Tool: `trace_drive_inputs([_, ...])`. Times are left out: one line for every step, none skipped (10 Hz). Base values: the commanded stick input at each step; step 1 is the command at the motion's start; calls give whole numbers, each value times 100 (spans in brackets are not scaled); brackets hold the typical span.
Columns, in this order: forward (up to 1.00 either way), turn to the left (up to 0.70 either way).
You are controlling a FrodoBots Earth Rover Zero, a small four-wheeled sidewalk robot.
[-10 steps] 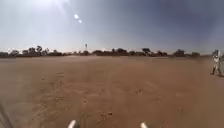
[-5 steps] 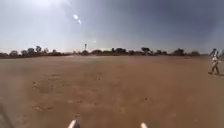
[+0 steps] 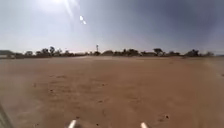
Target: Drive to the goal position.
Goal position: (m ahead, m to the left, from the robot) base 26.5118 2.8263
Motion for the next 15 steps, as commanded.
trace_drive_inputs([70,0])
trace_drive_inputs([70,0])
trace_drive_inputs([70,0])
trace_drive_inputs([70,0])
trace_drive_inputs([70,0])
trace_drive_inputs([70,0])
trace_drive_inputs([70,0])
trace_drive_inputs([70,0])
trace_drive_inputs([70,0])
trace_drive_inputs([70,0])
trace_drive_inputs([70,0])
trace_drive_inputs([70,0])
trace_drive_inputs([70,0])
trace_drive_inputs([70,0])
trace_drive_inputs([70,12])
